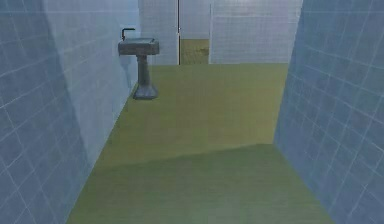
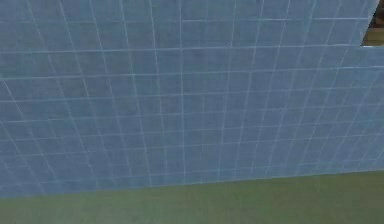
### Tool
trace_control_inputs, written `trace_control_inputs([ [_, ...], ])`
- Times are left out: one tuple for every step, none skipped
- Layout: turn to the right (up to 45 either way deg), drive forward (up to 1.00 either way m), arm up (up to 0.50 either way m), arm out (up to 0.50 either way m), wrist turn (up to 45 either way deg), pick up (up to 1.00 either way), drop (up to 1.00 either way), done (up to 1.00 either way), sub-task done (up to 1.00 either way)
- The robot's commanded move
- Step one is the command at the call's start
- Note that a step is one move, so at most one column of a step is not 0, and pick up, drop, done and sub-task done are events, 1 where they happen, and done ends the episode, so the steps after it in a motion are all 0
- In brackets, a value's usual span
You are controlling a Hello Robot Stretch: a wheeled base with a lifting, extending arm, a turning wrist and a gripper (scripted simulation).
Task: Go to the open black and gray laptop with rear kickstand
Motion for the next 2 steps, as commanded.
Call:
trace_control_inputs([
  [0.0,1.00,0.00,0.00,0.0,0.00,0.00,0.00,0.00],
  [0.0,1.00,0.00,0.00,0.0,0.00,0.00,0.00,0.00],
])
